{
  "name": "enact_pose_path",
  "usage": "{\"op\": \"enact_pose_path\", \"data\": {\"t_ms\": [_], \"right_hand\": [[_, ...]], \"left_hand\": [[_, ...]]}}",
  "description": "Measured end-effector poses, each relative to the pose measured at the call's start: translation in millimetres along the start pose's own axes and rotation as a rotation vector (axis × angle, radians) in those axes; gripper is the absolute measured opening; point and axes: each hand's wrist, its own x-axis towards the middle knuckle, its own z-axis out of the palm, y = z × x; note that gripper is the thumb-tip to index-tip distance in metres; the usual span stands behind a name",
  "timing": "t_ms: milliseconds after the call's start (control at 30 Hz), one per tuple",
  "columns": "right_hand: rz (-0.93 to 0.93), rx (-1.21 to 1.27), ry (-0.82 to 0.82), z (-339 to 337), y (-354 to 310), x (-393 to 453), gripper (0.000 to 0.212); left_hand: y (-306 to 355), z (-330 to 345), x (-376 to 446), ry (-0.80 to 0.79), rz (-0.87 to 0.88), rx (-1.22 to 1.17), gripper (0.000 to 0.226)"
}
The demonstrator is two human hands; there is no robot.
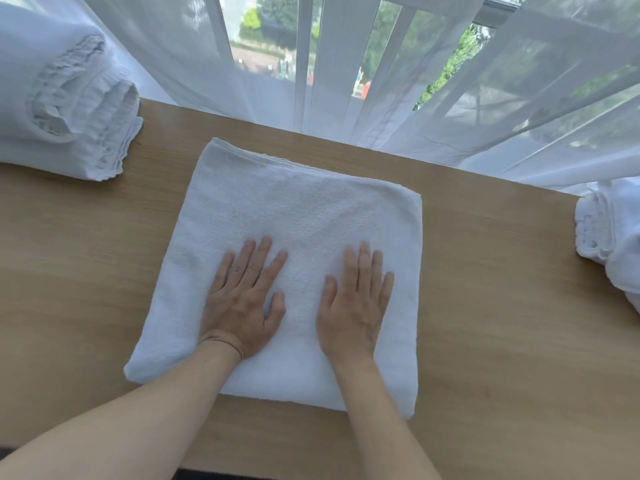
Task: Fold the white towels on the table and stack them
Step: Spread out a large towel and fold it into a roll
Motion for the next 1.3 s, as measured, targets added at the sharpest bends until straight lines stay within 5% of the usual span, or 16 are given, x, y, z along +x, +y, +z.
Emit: {"op": "enact_pose_path", "data": {"t_ms": [200, 400, 567, 733, 833, 967, 1300], "right_hand": [[0.042, -0.15, -0.094, 12.6, -7.9, -35.7, 0.066], [0.031, -0.199, 0.005, 23.3, -5.5, -31.7, 0.067], [0.028, -0.186, 0.08, 30.1, -2.4, -30.1, 0.068], [0.023, -0.181, 0.106, 31.0, -1.8, -27.6, 0.066], [0.032, -0.179, 0.107, 28.8, -4.0, -27.0, 0.066], [0.039, -0.17, 0.087, 28.2, -1.7, -26.4, 0.064], [0.052, -0.136, 0.082, 25.8, -4.7, -28.3, 0.061]], "left_hand": [[3.7, -5.8, -1.5, -0.078, 0.045, 0.017, 0.063], [-24.2, -6.8, 20.9, -0.185, 0.352, 0.101, 0.066], [-70.6, -20.2, 106.1, -0.185, 0.039, 0.123, 0.074], [-84.9, -30.5, 154.4, -0.16, -0.055, 0.085, 0.069], [-56.1, -28.7, 129.7, -0.175, -0.038, -0.05, 0.068], [2.5, -11.8, 8.4, -0.231, 0.227, -0.07, 0.063], [-55.4, -15.9, -38.3, -0.225, 0.028, 0.128, 0.067]]}}
